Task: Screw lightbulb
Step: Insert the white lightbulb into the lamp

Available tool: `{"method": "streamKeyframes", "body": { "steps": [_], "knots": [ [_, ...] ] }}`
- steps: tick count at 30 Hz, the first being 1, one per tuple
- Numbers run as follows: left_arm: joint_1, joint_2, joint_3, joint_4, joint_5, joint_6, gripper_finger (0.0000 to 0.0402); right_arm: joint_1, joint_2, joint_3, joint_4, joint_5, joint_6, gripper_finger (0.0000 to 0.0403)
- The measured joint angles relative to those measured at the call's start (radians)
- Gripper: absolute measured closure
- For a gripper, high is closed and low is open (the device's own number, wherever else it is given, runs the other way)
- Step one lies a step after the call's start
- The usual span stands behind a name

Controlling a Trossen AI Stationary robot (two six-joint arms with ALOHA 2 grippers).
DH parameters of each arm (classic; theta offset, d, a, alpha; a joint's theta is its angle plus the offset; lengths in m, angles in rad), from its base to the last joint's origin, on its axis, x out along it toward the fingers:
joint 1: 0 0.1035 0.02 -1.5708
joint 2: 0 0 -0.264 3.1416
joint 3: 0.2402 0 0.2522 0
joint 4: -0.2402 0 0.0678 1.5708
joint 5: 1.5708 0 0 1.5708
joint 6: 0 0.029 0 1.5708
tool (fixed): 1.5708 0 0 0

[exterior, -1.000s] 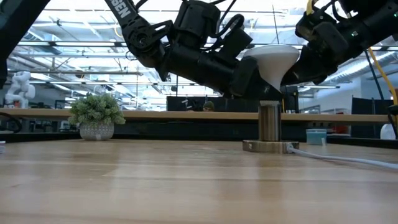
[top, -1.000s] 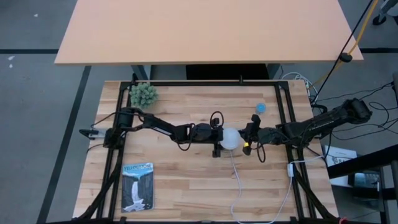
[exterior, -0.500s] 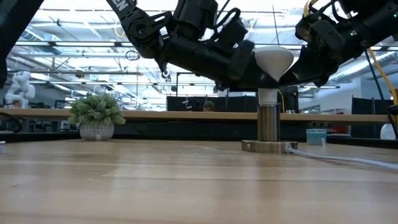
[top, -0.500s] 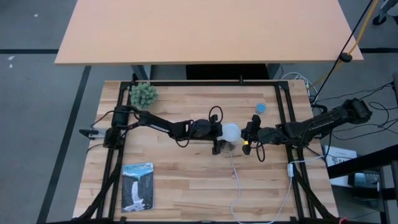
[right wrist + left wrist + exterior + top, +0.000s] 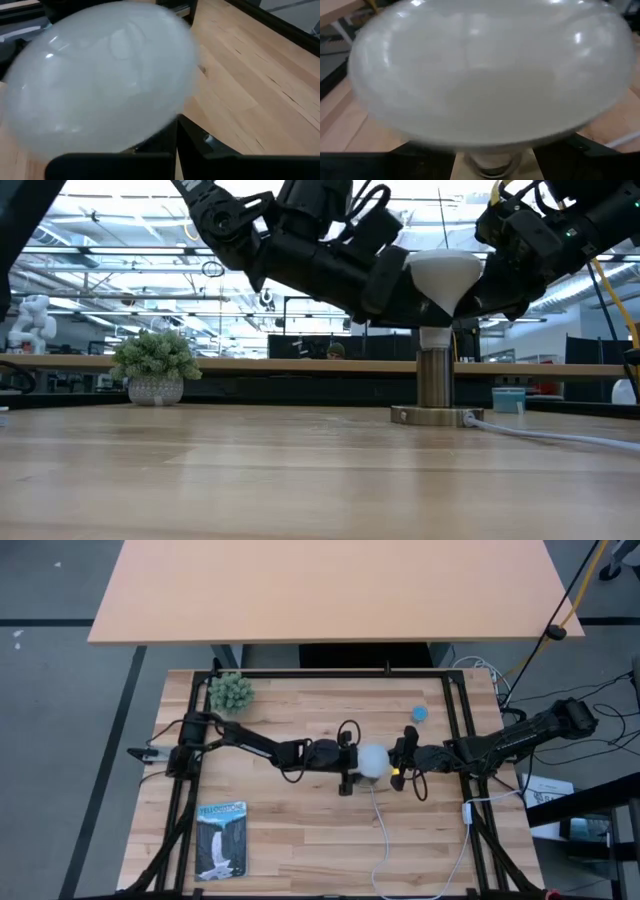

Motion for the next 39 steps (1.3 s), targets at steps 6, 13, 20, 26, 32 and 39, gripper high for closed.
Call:
{"method": "streamKeyframes", "body": {
  "steps": [6,13,20,26,32,39],
  "knots": [
    [-0.008,0.0,0.0,-0.009,-0.049,0.016,0.017,0.0,0.0,0.0,-0.002,-0.009,-0.011,0.0403],
    [0.02,0.0,0.0,-0.016,-0.049,-0.086,0.017,0.0,0.0,0.0,0.019,-0.007,0.02,0.0403],
    [0.035,0.0,0.004,-0.021,0.009,-0.123,0.017,0.0,0.0,0.0,0.024,-0.009,0.044,0.0403],
    [0.037,0.0,0.052,-0.119,0.01,-0.143,0.017,0.0,0.0,0.0,-0.127,-0.01,0.131,0.0403],
    [0.059,0.0,0.1,-0.244,0.071,-0.211,0.017,0.0,0.0,-0.001,-0.13,-0.01,0.152,0.0403],
    [0.065,0.0,0.1,-0.242,0.08,-0.222,0.017,0.0,0.0,-0.001,-0.138,-0.01,0.145,0.0403]
  ]
}}
